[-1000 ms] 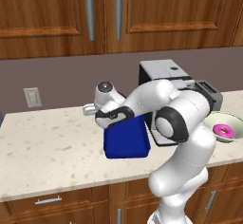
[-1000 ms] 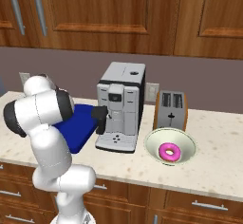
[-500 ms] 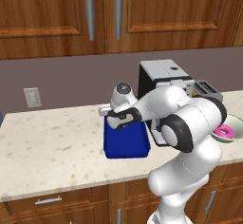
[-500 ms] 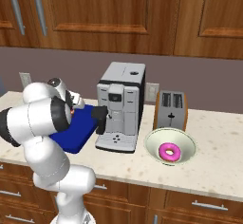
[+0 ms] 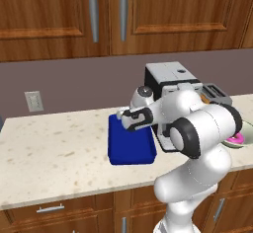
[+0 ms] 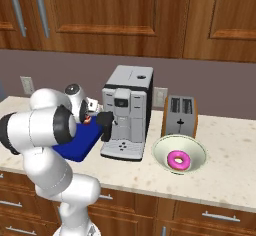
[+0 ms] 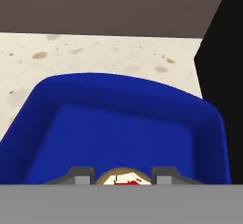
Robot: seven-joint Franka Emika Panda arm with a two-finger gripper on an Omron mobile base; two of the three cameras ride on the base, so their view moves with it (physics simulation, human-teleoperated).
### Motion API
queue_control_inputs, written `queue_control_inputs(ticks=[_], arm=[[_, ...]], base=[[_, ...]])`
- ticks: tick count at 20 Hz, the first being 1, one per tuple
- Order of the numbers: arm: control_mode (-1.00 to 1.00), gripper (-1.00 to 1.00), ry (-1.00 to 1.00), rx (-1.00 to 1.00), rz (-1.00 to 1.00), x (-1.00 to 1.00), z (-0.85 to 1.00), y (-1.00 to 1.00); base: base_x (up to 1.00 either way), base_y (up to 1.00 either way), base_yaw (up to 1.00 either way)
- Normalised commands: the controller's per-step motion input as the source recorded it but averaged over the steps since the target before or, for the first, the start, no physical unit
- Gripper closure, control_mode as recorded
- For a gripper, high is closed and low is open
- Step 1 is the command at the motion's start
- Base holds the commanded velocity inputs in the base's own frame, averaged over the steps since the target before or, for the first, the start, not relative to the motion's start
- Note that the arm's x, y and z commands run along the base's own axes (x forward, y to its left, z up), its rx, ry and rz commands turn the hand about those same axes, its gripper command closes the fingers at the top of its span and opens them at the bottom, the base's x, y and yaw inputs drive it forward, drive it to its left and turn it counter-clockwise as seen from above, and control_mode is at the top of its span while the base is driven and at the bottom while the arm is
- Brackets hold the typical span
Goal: Place the bowl with donut and the cupcake onto the tray.
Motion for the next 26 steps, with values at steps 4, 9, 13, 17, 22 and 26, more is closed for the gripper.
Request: queue_control_inputs(ticks=[4,9,13,17,22,26], arm=[[-1.00,1.00,0.00,0.00,0.02,0.02,-0.19,-0.18],[-1.00,1.00,0.00,0.00,0.04,0.00,-0.22,-0.05],[-1.00,1.00,0.00,0.00,0.03,0.00,-0.22,-0.05],[-1.00,1.00,0.00,0.00,0.04,0.00,-0.27,-0.02],[-1.00,1.00,0.00,0.00,0.04,0.00,-0.26,-0.02],[-1.00,1.00,0.00,0.00,0.04,0.00,-0.25,-0.03]], base=[[0.00,0.00,0.00],[0.00,0.00,0.00],[0.00,0.00,0.00],[0.00,0.00,0.00],[0.00,0.00,0.00],[0.00,0.00,0.00]])
